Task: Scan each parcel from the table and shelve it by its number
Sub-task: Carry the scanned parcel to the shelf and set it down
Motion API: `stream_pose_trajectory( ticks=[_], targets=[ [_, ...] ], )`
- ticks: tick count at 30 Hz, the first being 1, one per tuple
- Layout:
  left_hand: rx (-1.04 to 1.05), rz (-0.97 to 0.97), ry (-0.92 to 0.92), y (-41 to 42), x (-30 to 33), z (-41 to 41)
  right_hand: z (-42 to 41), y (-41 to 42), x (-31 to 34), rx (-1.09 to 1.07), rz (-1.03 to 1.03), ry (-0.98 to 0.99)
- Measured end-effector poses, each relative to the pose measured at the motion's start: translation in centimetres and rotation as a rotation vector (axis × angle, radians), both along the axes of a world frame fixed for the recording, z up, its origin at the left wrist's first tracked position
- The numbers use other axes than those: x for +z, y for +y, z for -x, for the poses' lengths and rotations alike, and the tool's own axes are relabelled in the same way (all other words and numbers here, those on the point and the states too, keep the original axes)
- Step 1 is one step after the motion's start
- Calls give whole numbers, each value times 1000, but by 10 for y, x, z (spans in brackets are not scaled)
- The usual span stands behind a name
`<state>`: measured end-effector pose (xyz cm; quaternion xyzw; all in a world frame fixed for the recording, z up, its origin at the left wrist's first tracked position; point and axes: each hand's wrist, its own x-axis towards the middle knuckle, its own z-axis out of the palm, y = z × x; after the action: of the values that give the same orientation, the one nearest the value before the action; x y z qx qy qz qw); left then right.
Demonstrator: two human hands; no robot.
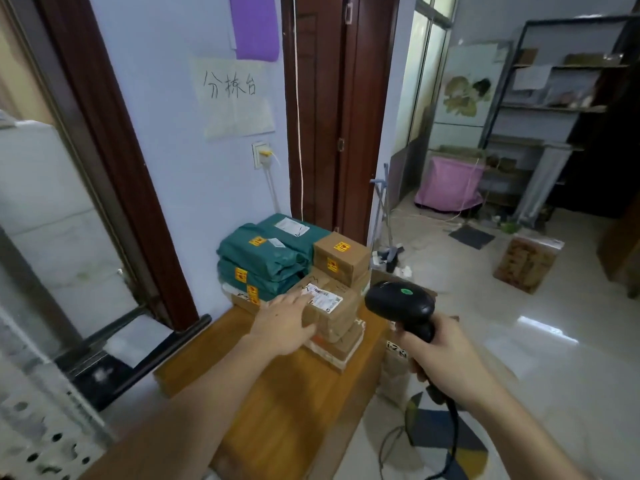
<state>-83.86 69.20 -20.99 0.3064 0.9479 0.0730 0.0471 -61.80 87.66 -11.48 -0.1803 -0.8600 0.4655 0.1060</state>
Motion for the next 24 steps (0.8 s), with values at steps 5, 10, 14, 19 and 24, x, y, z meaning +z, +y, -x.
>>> stream_pose_trajectory(
  ticks=[5, 10, 14, 19, 24],
  targets=[
    [89, 2, -68, 29, -30, 40, 54, 33, -18, 40, 1, -20],
    [219, -29, -135, 62, -62, 79, 118, 77, -33, 125, -2, -79],
    [483, -192, -310, 90, -84, 106, 169, 113, -45, 240, 5, -142],
    [871, -623, -628, 119, -113, 125, 220, 143, -64, 381, 44, -244],
    [1160, -808, -798, 137, -146, 134, 252, 155, -81, 462, 116, -323]
  ],
)
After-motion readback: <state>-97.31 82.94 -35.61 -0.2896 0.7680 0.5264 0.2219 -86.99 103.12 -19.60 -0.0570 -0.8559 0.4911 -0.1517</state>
